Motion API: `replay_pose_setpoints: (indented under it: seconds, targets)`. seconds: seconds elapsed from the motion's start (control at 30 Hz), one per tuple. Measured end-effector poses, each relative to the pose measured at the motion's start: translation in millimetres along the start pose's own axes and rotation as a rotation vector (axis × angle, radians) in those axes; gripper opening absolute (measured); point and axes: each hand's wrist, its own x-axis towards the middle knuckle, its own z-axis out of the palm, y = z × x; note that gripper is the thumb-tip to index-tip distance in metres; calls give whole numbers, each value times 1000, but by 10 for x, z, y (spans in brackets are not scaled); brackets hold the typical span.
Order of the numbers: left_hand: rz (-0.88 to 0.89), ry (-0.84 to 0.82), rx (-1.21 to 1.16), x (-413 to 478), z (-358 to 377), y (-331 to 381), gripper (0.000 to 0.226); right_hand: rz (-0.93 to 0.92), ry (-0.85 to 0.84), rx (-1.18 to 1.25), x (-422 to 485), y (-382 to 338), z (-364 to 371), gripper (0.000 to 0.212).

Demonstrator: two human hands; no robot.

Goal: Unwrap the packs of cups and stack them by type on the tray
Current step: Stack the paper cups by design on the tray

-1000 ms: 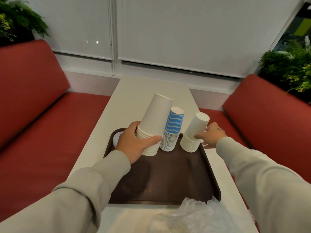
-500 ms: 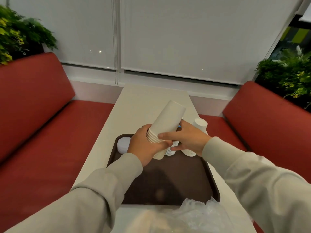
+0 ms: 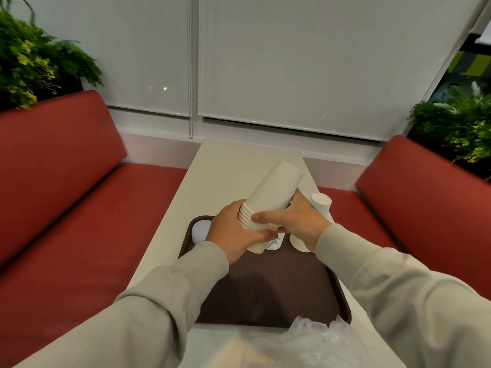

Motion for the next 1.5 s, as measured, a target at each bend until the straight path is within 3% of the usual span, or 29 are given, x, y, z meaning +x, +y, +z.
replay_pose_setpoints:
  seconds: [0.33,0.5,0.77,0.93,1.5]
  targets:
    - [-62,-40,-61,40,-5,-9,60,-15,45,6,39,-5,-90,107]
    - [-77,-55,-62,25,-27,-129,61,-16,68,51,108,-121,-362,82]
    - [-82,50,-108,107,-26,-272,81,-59,340,-89,394,-177,-934,94]
    - [-43,65,-180,187,-41,-231,62,-3,481,-239,413,-19,-1124,96]
    - [-58,93,-175,324,11,-530,72,186,519,-341,632,738,-997,92]
